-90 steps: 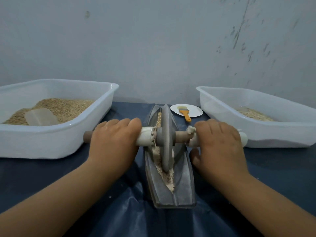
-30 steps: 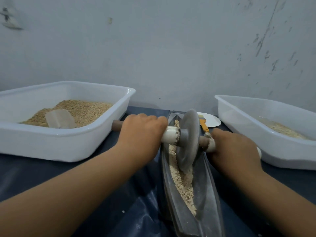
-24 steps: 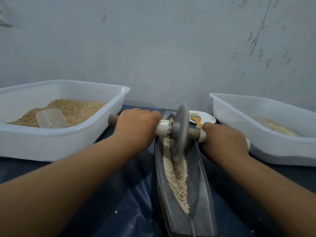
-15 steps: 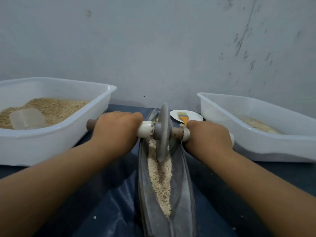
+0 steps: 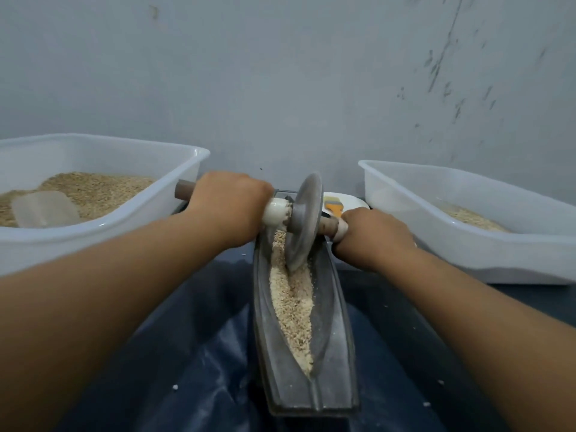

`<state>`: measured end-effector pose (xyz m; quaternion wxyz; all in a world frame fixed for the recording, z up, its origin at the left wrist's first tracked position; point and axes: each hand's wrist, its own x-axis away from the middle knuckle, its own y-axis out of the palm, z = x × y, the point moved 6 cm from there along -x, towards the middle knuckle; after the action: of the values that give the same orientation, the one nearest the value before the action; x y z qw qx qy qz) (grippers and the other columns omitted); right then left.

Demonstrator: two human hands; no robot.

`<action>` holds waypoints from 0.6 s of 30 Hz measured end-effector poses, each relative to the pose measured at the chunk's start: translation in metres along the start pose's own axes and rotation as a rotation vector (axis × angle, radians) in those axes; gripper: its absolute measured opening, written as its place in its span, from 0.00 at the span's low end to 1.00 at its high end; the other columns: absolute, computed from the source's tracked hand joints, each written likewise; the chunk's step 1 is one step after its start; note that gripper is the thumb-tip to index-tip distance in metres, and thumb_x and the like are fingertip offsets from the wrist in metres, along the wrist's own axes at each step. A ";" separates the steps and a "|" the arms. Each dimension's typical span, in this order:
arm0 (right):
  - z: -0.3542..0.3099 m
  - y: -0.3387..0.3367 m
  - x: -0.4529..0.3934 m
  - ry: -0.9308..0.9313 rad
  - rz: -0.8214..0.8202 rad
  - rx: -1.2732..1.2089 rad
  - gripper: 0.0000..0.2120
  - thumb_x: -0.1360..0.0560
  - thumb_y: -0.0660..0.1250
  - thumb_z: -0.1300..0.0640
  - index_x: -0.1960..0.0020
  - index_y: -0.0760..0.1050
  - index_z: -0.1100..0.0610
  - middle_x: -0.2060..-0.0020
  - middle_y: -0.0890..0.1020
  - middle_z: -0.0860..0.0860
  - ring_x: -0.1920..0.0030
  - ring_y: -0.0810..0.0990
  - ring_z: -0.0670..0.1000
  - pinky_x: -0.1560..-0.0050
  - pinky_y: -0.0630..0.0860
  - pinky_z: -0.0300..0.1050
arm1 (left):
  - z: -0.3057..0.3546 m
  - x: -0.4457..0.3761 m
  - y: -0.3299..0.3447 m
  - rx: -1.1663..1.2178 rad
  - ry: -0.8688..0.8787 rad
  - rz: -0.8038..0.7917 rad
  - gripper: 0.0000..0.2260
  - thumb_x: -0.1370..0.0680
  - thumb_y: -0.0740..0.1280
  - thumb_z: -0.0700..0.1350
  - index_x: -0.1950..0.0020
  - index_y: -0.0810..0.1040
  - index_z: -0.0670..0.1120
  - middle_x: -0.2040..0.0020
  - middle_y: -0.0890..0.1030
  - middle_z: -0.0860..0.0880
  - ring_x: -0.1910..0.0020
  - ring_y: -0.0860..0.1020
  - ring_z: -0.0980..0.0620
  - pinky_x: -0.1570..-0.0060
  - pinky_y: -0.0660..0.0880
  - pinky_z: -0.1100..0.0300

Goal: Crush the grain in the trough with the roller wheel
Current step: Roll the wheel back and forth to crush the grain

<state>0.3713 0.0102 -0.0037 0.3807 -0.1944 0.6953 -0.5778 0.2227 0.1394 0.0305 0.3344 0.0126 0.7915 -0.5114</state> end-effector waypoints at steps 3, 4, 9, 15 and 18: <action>0.002 0.001 0.004 -0.031 0.106 0.077 0.04 0.31 0.63 0.49 0.58 0.72 0.48 0.69 0.72 0.43 0.71 0.66 0.46 0.72 0.58 0.40 | 0.001 0.017 0.003 -0.006 0.015 0.094 0.14 0.29 0.68 0.48 0.62 0.61 0.54 0.71 0.60 0.55 0.68 0.65 0.50 0.68 0.59 0.57; 0.000 -0.001 0.002 -0.043 0.132 0.096 0.03 0.31 0.63 0.49 0.59 0.72 0.48 0.69 0.71 0.43 0.71 0.65 0.45 0.72 0.57 0.40 | -0.001 0.019 0.005 0.001 0.003 0.118 0.14 0.29 0.68 0.48 0.62 0.61 0.53 0.71 0.60 0.55 0.69 0.66 0.50 0.68 0.59 0.57; -0.009 -0.008 -0.012 -0.083 0.068 0.084 0.06 0.32 0.64 0.51 0.56 0.71 0.50 0.67 0.70 0.43 0.67 0.66 0.49 0.69 0.61 0.42 | -0.009 0.008 0.012 0.065 -0.053 -0.017 0.09 0.28 0.68 0.49 0.58 0.67 0.54 0.68 0.65 0.54 0.65 0.70 0.50 0.64 0.65 0.56; -0.016 -0.011 0.004 -0.089 0.136 0.125 0.02 0.30 0.64 0.52 0.57 0.72 0.47 0.69 0.70 0.44 0.67 0.68 0.51 0.66 0.61 0.43 | -0.010 0.031 0.016 0.085 -0.105 0.010 0.10 0.27 0.66 0.48 0.58 0.64 0.54 0.69 0.64 0.55 0.67 0.68 0.51 0.67 0.62 0.57; -0.016 -0.014 0.017 -0.091 0.142 0.132 0.05 0.30 0.64 0.54 0.58 0.67 0.48 0.69 0.68 0.45 0.65 0.69 0.53 0.66 0.61 0.44 | -0.007 0.036 0.009 0.082 -0.104 0.019 0.10 0.27 0.66 0.47 0.58 0.64 0.54 0.66 0.68 0.54 0.66 0.68 0.52 0.66 0.62 0.57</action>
<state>0.3465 0.0049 0.0054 0.4639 -0.1455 0.6496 -0.5845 0.1943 0.1383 0.0055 0.3793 0.0072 0.7512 -0.5402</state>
